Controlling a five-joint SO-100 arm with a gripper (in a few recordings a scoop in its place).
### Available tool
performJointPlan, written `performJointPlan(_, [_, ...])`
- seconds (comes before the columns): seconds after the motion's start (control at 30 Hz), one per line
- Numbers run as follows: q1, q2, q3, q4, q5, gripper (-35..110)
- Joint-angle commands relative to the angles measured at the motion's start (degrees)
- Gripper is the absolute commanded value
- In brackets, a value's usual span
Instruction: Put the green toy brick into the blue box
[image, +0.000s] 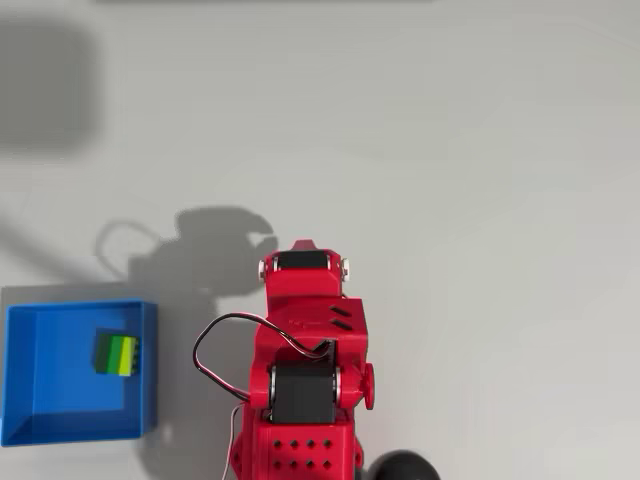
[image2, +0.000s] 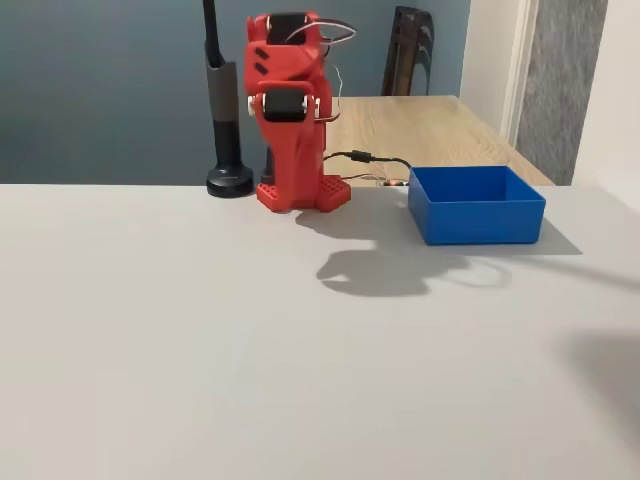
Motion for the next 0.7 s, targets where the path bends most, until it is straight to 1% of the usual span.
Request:
performJointPlan(0.0, [1.05,2.64,1.32,-0.35,-0.62,0])
performJointPlan(0.33, [1.05,7.38,8.26,-2.99,-0.88,0])
performJointPlan(0.67, [0.53,8.26,8.35,-2.99,0.62,0])
